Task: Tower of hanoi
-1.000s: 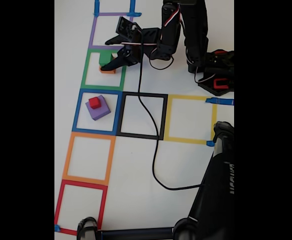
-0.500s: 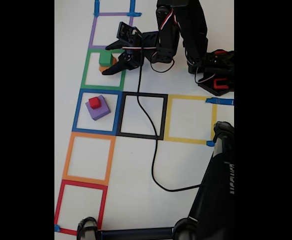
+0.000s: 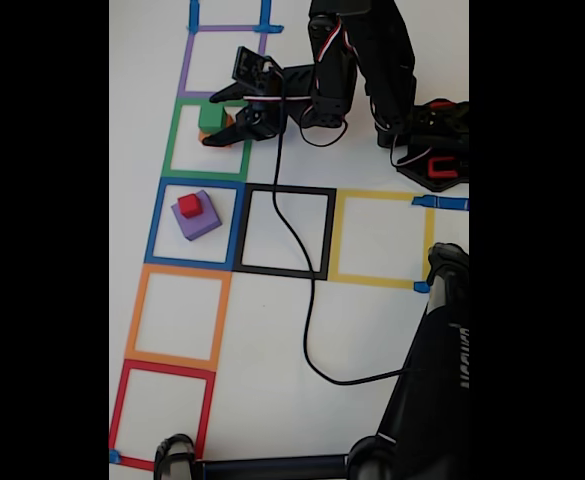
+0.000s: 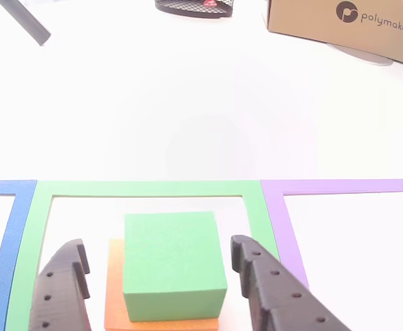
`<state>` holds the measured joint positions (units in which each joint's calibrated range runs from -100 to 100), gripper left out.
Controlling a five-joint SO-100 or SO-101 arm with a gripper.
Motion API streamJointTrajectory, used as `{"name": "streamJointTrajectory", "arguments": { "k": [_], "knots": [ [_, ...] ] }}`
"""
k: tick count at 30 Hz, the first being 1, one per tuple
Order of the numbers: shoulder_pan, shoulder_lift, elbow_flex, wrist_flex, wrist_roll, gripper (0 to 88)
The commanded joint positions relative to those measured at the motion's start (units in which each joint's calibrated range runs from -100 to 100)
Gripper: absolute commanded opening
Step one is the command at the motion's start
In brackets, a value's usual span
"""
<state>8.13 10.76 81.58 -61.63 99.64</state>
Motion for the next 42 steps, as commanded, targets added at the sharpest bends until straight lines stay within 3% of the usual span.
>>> {"name": "streamJointTrajectory", "arguments": {
  "k": [1,25,33,42],
  "knots": [
    [-0.5,-0.1,-0.7,-1.0,0.4,19.6],
    [-0.3,0.8,-0.1,0.1,0.4,6.7],
    [-1.0,-0.6,0.2,0.3,0.4,6.5],
    [-3.1,-16.8,0.4,14.3,0.4,6.6]
  ]
}}
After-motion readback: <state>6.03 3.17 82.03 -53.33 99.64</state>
